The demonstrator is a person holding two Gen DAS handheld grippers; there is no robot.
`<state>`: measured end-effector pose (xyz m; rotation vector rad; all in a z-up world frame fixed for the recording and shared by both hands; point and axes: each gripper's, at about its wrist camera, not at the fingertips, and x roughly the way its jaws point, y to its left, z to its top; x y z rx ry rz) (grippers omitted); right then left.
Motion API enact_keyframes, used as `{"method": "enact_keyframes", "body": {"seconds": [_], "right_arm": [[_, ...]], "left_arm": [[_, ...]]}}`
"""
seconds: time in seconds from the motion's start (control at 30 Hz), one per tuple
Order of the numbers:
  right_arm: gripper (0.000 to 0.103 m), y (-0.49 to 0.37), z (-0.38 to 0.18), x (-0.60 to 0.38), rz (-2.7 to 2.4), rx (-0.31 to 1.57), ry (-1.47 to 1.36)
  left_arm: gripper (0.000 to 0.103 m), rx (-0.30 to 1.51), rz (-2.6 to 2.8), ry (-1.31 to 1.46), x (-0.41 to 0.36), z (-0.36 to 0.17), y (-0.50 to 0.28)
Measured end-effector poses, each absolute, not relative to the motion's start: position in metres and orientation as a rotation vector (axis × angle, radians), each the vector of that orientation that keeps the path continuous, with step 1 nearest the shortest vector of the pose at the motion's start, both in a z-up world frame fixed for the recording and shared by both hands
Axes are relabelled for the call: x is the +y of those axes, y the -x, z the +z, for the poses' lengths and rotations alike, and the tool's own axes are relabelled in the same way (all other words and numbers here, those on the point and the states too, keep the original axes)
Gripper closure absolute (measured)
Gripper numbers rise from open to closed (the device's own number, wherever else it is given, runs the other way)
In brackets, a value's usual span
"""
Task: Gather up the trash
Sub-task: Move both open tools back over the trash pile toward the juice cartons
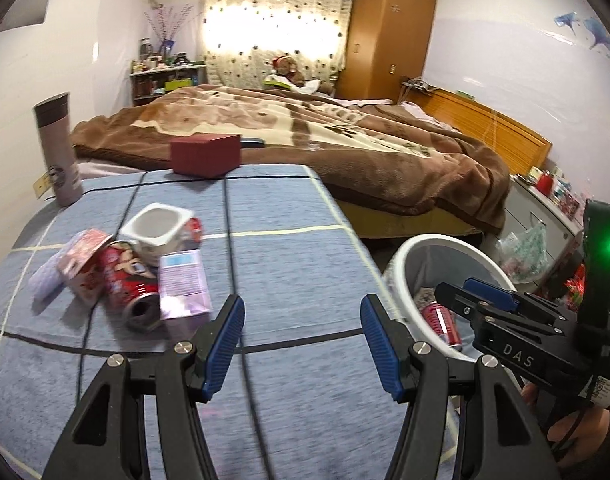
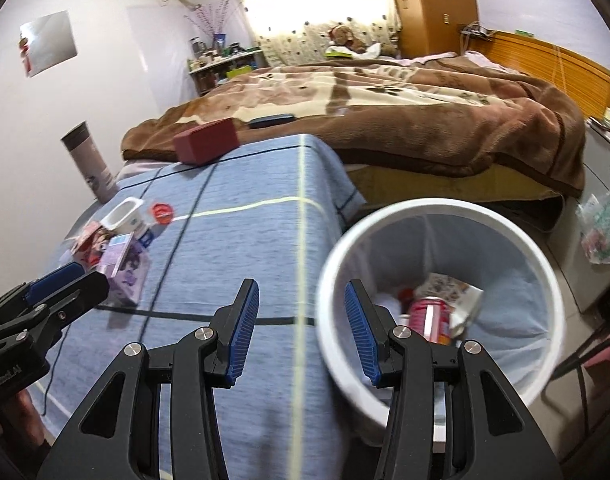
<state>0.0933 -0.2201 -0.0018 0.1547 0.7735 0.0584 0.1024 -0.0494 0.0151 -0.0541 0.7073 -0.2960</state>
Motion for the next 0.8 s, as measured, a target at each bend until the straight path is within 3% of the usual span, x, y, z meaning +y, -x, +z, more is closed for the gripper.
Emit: {"method": "enact_keyframes", "body": {"seconds": [0.8], "right_arm": [[0.056, -0.123, 0.000, -0.112, 0.251, 0.807, -0.077]], "left_arm": [[0.038, 0.691, -0.045, 0.149, 0.099, 0.009, -0.100]]}}
